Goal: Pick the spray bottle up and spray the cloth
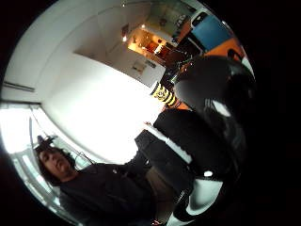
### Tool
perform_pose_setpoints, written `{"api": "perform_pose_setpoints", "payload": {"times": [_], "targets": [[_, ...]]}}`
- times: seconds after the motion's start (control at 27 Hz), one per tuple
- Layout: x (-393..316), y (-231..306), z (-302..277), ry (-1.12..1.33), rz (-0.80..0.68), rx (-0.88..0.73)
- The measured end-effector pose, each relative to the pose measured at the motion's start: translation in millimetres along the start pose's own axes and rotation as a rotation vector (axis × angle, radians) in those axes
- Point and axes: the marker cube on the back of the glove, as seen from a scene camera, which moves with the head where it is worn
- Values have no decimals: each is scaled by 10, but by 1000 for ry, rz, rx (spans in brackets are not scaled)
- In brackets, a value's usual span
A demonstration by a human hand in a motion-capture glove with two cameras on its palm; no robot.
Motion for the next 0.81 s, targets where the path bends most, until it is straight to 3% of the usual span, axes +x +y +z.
{"api": "perform_pose_setpoints", "payload": {"times": [0.44,0.63,0.81], "targets": [[-674,-337,-41,298,-158,-336],[-1087,-387,279,615,-271,-596],[-1153,-287,627,812,-296,-745]]}}
